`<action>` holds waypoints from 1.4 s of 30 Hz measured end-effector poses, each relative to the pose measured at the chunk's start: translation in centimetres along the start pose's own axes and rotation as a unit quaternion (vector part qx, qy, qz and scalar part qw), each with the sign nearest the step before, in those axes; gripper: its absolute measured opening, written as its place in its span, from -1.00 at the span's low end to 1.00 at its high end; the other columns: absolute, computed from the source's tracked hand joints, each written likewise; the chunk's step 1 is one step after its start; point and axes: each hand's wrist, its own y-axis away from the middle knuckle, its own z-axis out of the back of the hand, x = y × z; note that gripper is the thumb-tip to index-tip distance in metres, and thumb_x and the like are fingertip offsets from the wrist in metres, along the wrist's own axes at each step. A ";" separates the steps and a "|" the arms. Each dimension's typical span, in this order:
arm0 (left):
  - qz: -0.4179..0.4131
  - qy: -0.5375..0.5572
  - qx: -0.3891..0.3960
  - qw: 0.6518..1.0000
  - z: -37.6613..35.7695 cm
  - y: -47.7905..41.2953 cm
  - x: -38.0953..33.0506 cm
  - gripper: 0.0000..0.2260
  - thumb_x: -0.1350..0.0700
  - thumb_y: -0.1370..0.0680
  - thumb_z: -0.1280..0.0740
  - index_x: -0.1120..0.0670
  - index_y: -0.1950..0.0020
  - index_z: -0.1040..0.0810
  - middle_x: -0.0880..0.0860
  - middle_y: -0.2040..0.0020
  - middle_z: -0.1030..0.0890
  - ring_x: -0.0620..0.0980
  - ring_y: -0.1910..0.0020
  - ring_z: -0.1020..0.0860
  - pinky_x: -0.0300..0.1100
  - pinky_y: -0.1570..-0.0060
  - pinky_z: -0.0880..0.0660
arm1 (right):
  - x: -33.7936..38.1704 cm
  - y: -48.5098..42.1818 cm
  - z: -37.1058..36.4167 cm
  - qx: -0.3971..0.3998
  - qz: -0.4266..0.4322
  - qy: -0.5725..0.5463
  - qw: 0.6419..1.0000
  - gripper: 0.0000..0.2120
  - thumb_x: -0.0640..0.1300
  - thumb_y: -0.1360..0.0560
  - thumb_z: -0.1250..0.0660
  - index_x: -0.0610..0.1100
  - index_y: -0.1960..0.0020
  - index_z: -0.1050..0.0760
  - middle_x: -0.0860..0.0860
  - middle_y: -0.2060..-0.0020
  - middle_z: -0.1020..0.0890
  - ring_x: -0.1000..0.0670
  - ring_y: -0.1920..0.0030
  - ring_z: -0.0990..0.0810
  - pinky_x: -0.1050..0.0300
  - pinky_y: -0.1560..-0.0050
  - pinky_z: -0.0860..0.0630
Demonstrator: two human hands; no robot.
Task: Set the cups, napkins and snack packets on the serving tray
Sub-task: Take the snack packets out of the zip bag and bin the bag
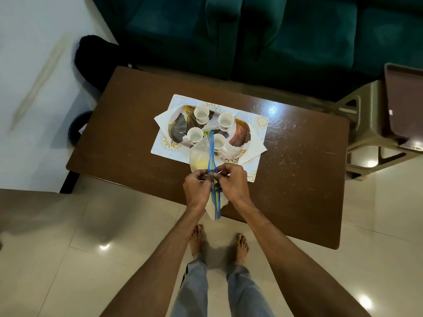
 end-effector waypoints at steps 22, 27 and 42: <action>-0.033 -0.064 -0.037 0.997 1.8 1.4 -0.4 -0.85 0.24 -0.52 -0.44 0.17 -0.08 -0.67 0.00 0.28 -0.67 -0.07 0.42 -0.65 0.00 0.35 -0.67 | 0.2 -0.5 2.0 -0.018 -0.011 0.022 1.000 -0.83 -0.26 -0.40 -0.54 -0.16 0.04 -0.62 -0.03 0.25 -0.66 0.02 0.29 -0.66 0.01 0.24 -0.69; -0.039 -0.022 -0.134 0.990 4.0 0.6 -1.2 -0.92 0.29 -0.48 -0.40 0.18 0.07 -0.66 0.05 0.34 -0.65 0.01 0.47 -0.63 0.01 0.44 -0.63 | -0.9 -0.5 3.3 -0.094 -0.013 0.076 0.993 -0.81 -0.34 -0.31 -0.42 -0.09 0.17 -0.66 0.01 0.30 -0.68 -0.03 0.31 -0.66 -0.09 0.16 -0.67; -0.147 -0.148 -0.081 0.975 5.0 -0.2 -1.3 -0.86 0.11 -0.52 -0.47 0.18 0.07 -0.71 0.03 0.23 -0.70 -0.13 0.33 -0.61 -0.31 0.30 -0.52 | 2.0 1.1 2.8 -0.091 0.353 0.250 0.897 -0.62 -0.46 -0.32 -0.31 -0.25 -0.10 -0.56 -0.16 -0.06 -0.58 -0.15 -0.06 -0.48 0.02 -0.02 -0.48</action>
